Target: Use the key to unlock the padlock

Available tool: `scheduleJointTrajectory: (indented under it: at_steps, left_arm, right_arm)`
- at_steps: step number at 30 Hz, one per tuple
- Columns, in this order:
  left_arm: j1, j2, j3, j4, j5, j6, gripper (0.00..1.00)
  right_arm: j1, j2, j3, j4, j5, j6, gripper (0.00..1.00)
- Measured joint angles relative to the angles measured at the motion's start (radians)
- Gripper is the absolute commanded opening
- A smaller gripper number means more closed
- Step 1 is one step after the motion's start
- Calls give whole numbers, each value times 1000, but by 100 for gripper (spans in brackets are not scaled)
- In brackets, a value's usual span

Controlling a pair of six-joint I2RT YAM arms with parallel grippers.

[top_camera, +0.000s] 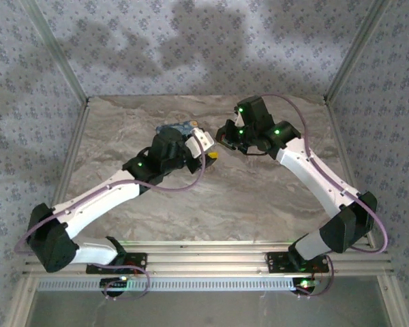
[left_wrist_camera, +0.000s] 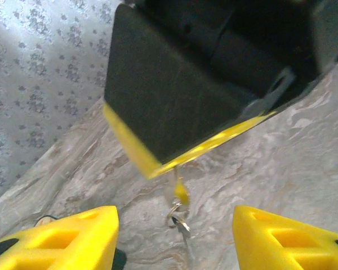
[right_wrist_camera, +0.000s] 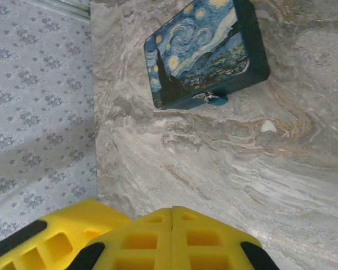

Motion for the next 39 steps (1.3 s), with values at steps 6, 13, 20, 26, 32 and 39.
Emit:
scheduleJointTrajectory:
  at_steps: [6,13,20,26,32,39]
  left_arm:
    - [-2,44,0,37,-33,26,55]
    - [-10,63,1,78,-45,40,50]
    - [-15,87,32,88,-49,61,9]
    - [-15,90,34,89,-56,73,0]
    - [43,72,35,96,32,2,0]
    - [159,69,72,76,415,-180,0]
  right_arm:
    - [0,0,0,-6,11,26,0]
    - [0,0,0,-11,15,38,0]
    - [-5,0,0,-5,17,53,0]
    - [-14,0,0,-3,13,70,13]
    - [-51,-9,-28,3,-13,61,65]
    - [-110,-169,-202,235,-88,-58,69]
